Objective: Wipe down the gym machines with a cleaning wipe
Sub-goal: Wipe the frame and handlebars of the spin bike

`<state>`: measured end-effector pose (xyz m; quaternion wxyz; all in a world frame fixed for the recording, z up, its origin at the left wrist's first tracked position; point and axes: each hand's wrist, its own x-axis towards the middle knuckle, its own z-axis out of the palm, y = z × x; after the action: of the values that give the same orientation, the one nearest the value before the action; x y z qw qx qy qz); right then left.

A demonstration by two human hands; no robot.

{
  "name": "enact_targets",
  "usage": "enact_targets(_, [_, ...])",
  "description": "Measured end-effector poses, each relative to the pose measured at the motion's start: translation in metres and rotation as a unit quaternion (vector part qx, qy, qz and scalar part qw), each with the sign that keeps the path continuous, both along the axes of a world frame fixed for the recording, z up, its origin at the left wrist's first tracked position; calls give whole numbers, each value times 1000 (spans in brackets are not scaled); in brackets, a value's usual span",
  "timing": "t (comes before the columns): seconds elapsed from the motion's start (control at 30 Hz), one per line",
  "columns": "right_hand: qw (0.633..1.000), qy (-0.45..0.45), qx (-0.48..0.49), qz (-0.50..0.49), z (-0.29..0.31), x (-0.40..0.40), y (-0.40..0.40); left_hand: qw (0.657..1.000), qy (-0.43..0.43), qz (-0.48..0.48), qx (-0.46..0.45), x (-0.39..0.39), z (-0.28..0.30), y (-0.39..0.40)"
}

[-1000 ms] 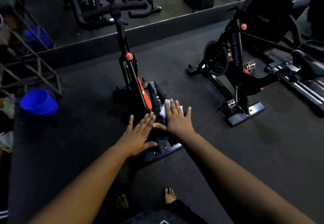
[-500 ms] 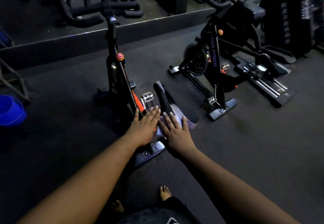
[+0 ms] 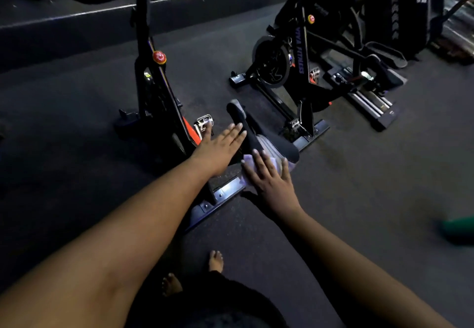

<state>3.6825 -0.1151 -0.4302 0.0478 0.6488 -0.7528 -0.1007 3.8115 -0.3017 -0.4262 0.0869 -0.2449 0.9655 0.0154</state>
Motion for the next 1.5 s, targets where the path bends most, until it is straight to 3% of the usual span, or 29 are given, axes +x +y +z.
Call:
enact_targets(0.1, [1000,-1,-2,12,-1,-7,27,1000,8,4,-17,-5,1,-10])
enact_targets(0.33, [994,-47,82,-55,23,8,-74,999,-36,16,-10,2,20,-27])
enact_targets(0.53, [997,-68,-19,-45,2,0,-12,1000,-10,8,-20,2,17,-38])
enact_targets(0.8, [987,-113,63,-90,29,-9,-115,999,-40,10,-24,-4,31,-73])
enact_targets(0.97, [978,-142,67,-138,27,-13,-85,999,-13,-35,18,1,16,-98])
enact_targets(1.17, [963,-153,30,-218,25,-2,-161,983,58,-32,171,-8,17,-105])
enact_targets(1.23, [958,-161,24,-236,25,4,-181,959,113,3,261,-11,21,-112])
enact_targets(1.3, [954,-166,17,-248,27,12,-179,905,178,48,384,-15,22,-112])
enact_targets(1.4, [956,-166,4,-241,33,26,-176,764,239,144,582,-19,31,-109])
enact_targets(1.5, [962,-166,-5,-215,39,47,-179,657,289,200,667,-14,43,-105])
